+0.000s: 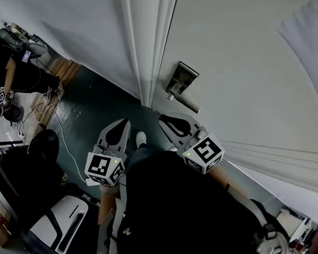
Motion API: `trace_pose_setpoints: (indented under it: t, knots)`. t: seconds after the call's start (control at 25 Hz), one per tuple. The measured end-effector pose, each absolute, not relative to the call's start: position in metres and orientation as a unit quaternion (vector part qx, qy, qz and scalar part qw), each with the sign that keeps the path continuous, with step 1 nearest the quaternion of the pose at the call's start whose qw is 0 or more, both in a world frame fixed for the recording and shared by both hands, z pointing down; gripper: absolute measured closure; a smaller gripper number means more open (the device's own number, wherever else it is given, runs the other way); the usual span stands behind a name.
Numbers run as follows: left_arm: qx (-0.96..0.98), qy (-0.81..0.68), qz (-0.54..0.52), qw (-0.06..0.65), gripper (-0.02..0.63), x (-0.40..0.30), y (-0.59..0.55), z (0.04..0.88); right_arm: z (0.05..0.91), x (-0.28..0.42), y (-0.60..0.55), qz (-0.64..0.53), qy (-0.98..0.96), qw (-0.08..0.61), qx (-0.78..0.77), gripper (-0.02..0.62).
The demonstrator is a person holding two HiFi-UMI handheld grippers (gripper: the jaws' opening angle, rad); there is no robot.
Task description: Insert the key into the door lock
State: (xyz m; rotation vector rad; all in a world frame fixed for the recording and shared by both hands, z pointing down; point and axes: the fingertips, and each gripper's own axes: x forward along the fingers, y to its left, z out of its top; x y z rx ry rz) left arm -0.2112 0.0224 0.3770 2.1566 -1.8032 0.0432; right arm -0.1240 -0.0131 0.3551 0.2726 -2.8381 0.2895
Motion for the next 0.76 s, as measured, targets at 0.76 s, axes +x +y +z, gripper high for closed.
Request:
trace_pose_setpoints:
  t: [0.76]
  knots:
    - [0.76,-0.626,0.041,0.169,0.598,-0.2135,0.0173,0.3777,0.3588,-0.1269,-0.0233,0.101,-0.979,0.143,0.102,0.569]
